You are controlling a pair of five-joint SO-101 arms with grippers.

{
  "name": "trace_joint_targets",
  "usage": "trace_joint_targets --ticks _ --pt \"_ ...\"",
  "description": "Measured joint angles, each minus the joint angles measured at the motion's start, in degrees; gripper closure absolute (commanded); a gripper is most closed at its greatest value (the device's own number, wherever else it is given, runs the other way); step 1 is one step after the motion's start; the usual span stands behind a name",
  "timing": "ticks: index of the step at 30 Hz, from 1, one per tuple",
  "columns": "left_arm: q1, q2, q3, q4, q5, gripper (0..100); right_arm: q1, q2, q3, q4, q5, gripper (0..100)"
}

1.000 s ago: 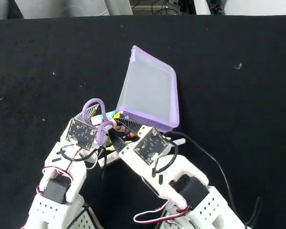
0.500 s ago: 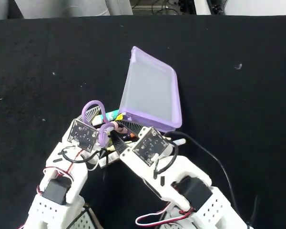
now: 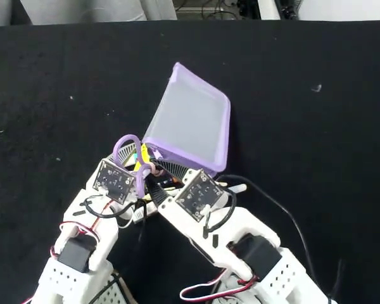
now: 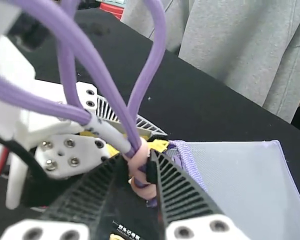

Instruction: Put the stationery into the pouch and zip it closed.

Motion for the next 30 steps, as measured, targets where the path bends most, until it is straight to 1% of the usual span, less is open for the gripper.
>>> trace_joint_targets --ticks 8,18,24,28,30 --pt "-0.35 0.0 0.0 0.0 0.0 97 0.62 0.0 0.0 -0.18 0.0 98.8" --pt "-5.27 -0.09 0.0 -0.09 0.0 97 8.35 0.79 -0.79 -0.09 -0.09 98.8" --pt "-7.38 -0.09 0.0 -0.09 0.0 97 10.46 0.79 -5.89 6.24 0.0 98.8" --pt "-7.74 -0.09 0.0 -0.44 0.18 97 10.46 0.79 -6.24 6.51 0.0 98.8" --pt "-6.77 -0.09 0.0 -0.44 0.18 96 10.46 0.79 -6.24 6.51 0.0 98.8"
